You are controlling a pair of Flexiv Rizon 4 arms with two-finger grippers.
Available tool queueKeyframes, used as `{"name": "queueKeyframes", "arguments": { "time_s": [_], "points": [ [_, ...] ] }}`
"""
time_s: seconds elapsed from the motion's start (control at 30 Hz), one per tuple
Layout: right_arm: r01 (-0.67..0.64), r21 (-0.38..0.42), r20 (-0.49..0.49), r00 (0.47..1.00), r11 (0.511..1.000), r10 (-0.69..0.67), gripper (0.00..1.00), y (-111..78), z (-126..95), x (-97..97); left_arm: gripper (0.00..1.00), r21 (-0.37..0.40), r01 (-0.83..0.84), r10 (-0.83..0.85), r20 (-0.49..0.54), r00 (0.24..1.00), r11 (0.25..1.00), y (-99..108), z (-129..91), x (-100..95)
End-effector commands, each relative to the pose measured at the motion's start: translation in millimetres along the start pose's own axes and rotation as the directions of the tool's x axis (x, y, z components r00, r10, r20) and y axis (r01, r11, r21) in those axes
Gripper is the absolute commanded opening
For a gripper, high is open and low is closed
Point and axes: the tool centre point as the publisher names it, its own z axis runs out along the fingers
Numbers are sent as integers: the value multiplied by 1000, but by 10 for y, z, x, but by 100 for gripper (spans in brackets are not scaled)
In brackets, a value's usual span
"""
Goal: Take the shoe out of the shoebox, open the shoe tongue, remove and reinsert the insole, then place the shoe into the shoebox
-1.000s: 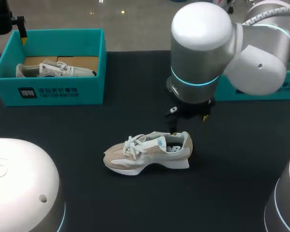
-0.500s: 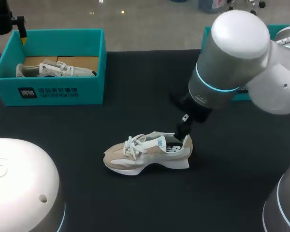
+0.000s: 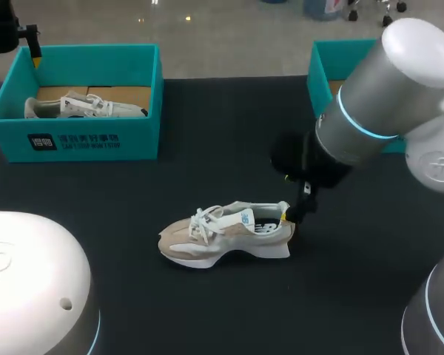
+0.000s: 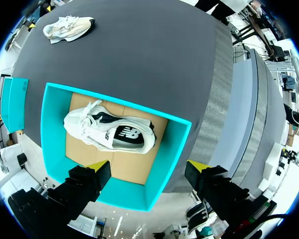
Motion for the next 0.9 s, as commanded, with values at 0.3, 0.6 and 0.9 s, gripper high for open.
{"name": "queueKeyframes", "arguments": {
  "time_s": [0.3, 0.6, 0.9],
  "points": [
    [97, -223, -5, 995, 970, -101, 100, -144, 75, -38, 100, -2, 0, 0, -1, 1000, 1000, -8, -6, 3],
    [132, -340, 5, 990, 931, -139, 100, -391, 332, -124, 100, -2, 0, 0, -1, 1000, 1000, -8, -6, 3],
    [73, -406, -31, 995, 911, -93, 100, -639, 599, -204, 100, -2, 0, 0, -1, 1000, 1000, -8, -6, 3]
  ]
}}
